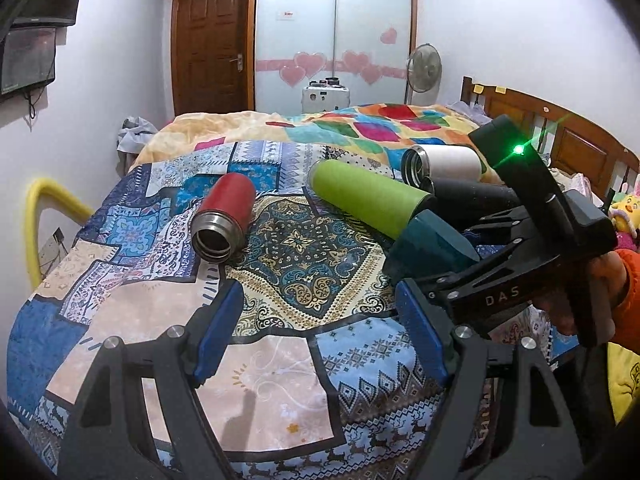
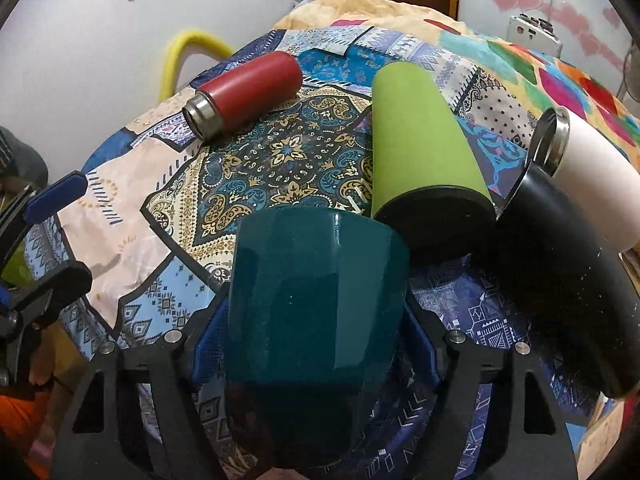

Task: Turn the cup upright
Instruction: 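Lift the teal cup with the left gripper and rotate it upright, then lower the upright teal cup onto the quilt and open the left gripper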

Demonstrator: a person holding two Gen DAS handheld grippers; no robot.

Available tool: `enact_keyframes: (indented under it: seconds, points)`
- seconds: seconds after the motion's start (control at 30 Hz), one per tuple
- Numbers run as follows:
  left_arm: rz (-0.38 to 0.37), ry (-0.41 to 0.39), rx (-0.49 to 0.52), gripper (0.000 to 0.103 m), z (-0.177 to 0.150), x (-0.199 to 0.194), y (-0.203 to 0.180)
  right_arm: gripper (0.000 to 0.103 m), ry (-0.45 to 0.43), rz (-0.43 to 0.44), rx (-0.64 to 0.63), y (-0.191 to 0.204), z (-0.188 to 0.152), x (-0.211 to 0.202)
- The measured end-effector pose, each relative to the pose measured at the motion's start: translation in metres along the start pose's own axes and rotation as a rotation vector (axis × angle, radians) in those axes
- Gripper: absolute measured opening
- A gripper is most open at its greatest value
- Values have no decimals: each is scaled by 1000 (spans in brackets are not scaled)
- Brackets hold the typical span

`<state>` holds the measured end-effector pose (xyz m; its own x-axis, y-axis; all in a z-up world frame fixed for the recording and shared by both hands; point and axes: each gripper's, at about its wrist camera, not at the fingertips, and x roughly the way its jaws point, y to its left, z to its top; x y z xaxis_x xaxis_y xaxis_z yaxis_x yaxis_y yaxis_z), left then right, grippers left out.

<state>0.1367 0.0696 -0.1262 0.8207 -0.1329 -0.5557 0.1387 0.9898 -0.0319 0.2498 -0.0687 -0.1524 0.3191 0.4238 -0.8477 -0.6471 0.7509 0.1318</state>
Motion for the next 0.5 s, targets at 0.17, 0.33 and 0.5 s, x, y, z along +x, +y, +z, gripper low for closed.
enact_keyframes:
  seconds: [0.17, 0.33, 0.5]
  points:
    - [9, -9, 12, 78, 1, -2, -2, 73, -45, -16, 2, 1, -4, -11]
    - [16, -14, 6, 78, 3, -4, -3, 72, -124, -34, -21, 7, -9, -33]
    - [18, -21, 1, 78, 6, -6, -5, 71, -173, -58, -45, 10, -11, -44]
